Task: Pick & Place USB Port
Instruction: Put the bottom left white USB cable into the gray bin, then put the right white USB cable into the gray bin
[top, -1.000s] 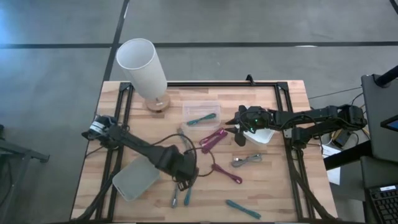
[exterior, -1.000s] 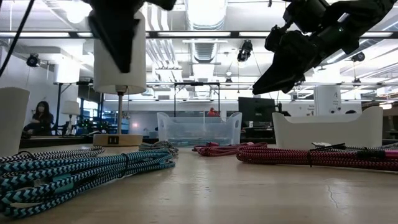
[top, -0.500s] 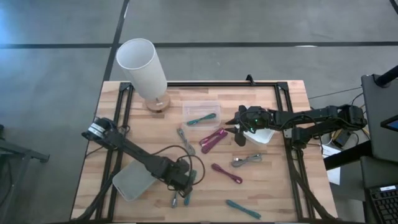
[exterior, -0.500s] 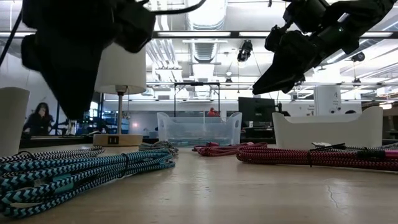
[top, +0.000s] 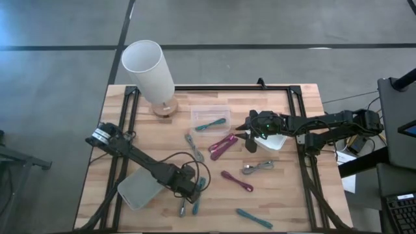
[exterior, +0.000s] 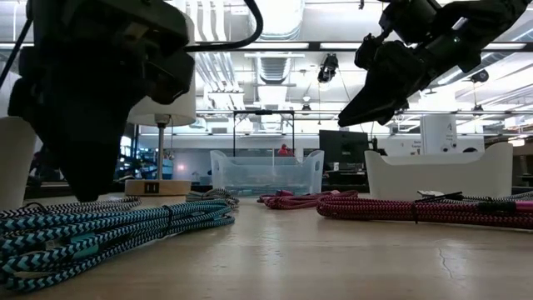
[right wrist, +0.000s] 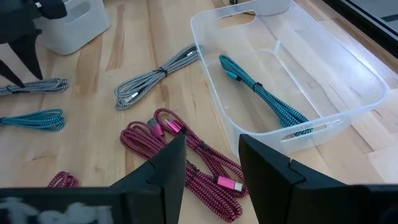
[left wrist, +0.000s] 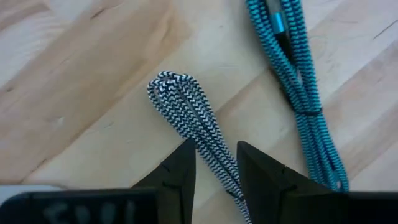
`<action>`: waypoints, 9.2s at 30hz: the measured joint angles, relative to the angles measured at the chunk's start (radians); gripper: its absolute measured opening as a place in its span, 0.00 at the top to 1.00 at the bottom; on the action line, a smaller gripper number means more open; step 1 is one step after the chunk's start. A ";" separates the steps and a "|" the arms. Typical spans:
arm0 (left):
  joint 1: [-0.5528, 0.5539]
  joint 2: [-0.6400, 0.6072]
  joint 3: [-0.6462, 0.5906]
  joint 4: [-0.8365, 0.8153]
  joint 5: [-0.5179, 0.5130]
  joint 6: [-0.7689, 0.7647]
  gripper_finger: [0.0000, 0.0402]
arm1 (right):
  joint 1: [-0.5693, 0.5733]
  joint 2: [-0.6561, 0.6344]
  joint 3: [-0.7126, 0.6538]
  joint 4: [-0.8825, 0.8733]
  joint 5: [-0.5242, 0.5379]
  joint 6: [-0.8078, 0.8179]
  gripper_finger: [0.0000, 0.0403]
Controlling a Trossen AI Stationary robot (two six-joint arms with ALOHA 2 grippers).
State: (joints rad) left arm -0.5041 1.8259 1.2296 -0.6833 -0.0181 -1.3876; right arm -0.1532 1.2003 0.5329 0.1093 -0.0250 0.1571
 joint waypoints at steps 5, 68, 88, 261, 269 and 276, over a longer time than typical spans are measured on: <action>-0.001 0.000 -0.010 0.000 -0.015 -0.003 0.73 | 0.000 0.000 0.000 0.000 0.000 0.000 0.64; -0.012 0.001 0.593 -0.806 -0.204 0.235 1.00 | 0.000 0.000 0.000 0.000 0.000 -0.012 0.64; -0.119 -0.126 0.437 -0.888 -0.200 0.176 1.00 | 0.000 0.000 -0.022 -0.001 0.000 -0.007 0.64; 0.025 -0.468 -0.009 -0.438 -0.736 0.498 0.68 | 0.461 0.001 -0.108 -0.316 0.024 0.112 0.64; 0.025 -0.468 -0.009 -0.438 -0.736 0.498 0.68 | 0.534 0.001 -0.051 -0.406 0.024 0.040 0.61; 0.025 -0.468 -0.009 -0.438 -0.736 0.498 0.68 | 0.575 0.117 -0.030 -0.417 0.053 -0.039 0.61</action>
State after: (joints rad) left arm -0.4789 1.3582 1.2205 -1.1213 -0.7536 -0.8898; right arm 0.4215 1.3174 0.5031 -0.3078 0.0279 0.1179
